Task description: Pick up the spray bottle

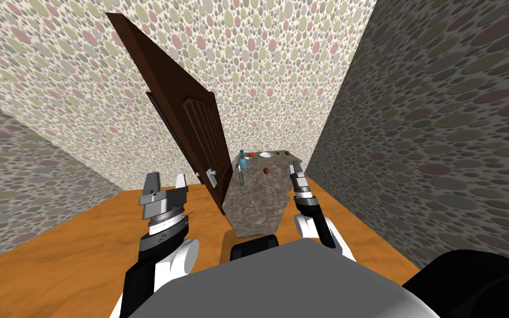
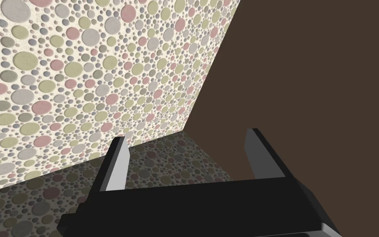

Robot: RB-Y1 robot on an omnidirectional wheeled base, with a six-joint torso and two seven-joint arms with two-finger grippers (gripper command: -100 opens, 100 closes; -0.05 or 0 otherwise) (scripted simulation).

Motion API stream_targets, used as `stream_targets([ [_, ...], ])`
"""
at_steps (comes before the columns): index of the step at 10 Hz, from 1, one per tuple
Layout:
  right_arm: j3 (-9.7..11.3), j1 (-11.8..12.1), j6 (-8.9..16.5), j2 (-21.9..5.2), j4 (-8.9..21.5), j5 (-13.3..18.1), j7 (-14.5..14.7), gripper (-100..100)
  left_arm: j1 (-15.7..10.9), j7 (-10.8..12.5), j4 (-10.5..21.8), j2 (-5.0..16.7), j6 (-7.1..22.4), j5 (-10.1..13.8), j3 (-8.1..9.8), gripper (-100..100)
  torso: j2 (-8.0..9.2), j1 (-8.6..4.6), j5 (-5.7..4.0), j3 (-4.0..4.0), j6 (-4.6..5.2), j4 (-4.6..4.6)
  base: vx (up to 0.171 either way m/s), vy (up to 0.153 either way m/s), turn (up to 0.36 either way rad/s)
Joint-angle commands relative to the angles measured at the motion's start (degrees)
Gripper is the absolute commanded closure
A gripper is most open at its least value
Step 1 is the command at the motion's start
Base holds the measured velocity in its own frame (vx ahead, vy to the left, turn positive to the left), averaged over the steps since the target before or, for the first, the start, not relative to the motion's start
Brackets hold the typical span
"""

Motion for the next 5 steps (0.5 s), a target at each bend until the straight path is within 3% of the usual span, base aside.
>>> stream_targets([
  [1, 0.0, 0.0, 0.0, 0.0, 0.0, 0.0, 0.0, 0, -0.1, 0.0, 0.7, 2.5, 1.0, -0.2, 0.0, -100, 0.0, 0.0, 0.0, 0.0, 0.0, 0.0, 0.0, -0.022, -0.062],
  [5, 0.0, 0.0, 0.0, 0.0, 0.0, 0.0, 0.0, 0, -0.2, 0.0, 2.7, 8.0, 4.2, -1.0, 0.0, -100, 0.01, -0.12, -0.03, 0.0, 0.01, 0.0, -0.003, -0.038, -0.077],
])
